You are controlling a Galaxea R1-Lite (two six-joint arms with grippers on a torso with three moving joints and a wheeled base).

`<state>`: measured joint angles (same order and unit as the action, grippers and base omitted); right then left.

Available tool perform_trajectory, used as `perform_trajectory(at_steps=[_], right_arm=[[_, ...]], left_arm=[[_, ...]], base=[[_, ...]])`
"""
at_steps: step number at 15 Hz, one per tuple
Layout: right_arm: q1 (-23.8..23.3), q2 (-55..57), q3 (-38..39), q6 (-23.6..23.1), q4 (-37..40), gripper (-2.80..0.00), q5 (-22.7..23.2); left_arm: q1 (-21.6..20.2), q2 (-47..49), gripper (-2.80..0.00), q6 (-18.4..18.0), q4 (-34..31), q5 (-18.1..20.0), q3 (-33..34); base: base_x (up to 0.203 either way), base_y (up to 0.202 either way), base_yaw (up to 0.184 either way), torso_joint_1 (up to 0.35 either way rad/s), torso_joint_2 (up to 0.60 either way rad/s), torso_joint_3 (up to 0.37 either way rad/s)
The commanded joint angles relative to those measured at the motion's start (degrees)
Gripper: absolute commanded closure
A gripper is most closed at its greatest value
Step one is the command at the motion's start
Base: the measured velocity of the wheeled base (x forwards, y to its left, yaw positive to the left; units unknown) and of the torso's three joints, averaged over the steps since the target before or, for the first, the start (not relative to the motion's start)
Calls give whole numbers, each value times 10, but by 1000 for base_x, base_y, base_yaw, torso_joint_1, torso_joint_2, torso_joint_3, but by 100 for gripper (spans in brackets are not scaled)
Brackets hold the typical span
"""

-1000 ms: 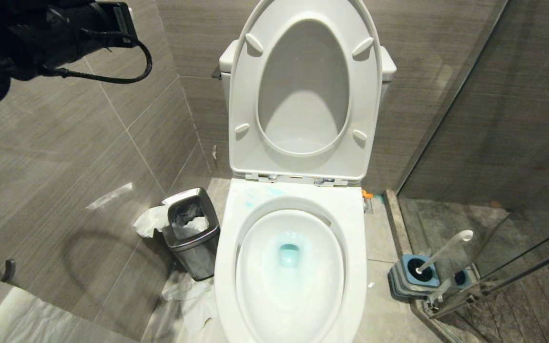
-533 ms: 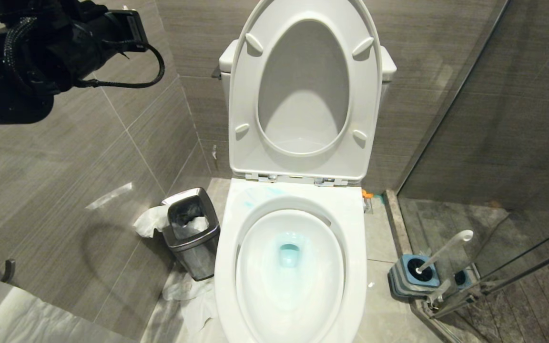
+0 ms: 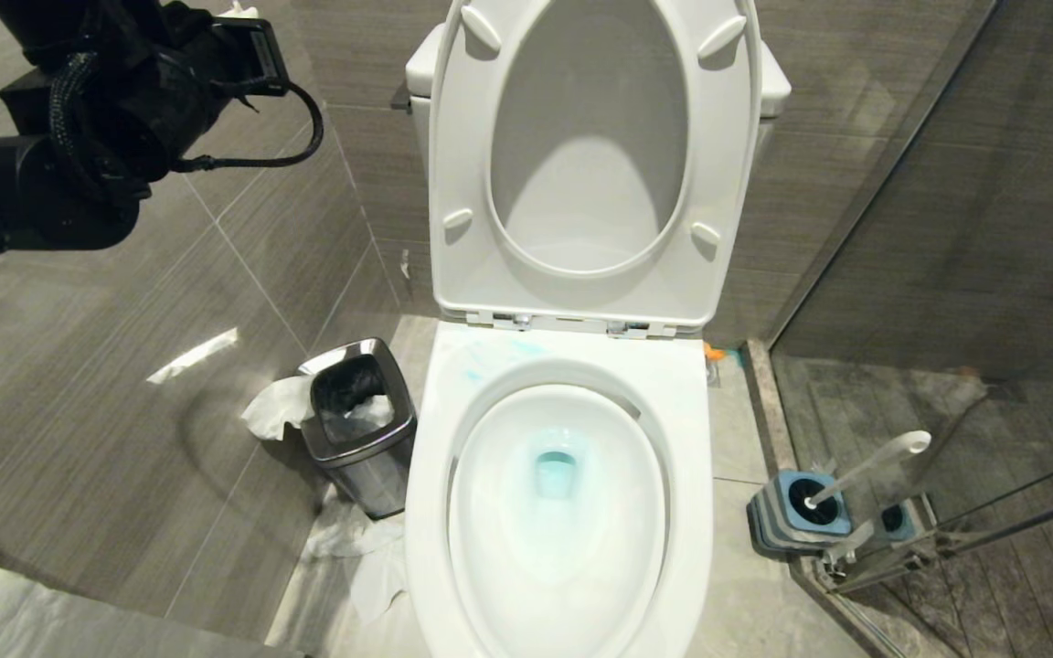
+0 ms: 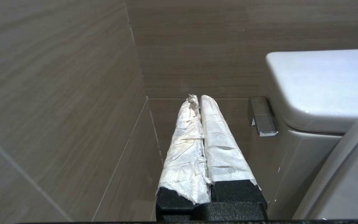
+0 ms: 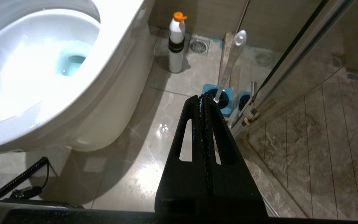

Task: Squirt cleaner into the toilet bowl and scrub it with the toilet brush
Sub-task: Flush the toilet

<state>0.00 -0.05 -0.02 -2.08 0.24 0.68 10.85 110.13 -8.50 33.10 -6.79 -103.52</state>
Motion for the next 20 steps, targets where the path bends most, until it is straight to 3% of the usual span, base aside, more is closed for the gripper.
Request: perform_trajectory(at_steps=[1, 4, 11, 20], right_arm=[[0, 0, -1, 0, 0, 0, 0], [0, 0, 0, 0, 0, 0, 0], [0, 0, 0, 0, 0, 0, 0], [0, 0, 0, 0, 0, 0, 0]], left_arm=[[1, 14, 0, -5, 21, -1, -24], [1, 46, 0, -24, 64, 0, -77], [13, 45, 0, -35, 75, -1, -78], [37, 33, 0, -54, 136, -3, -78]], base=[[0, 0, 0, 2, 4, -197], [0, 0, 0, 4, 4, -188], [0, 0, 0, 1, 3, -195], [0, 0, 0, 3, 3, -180]])
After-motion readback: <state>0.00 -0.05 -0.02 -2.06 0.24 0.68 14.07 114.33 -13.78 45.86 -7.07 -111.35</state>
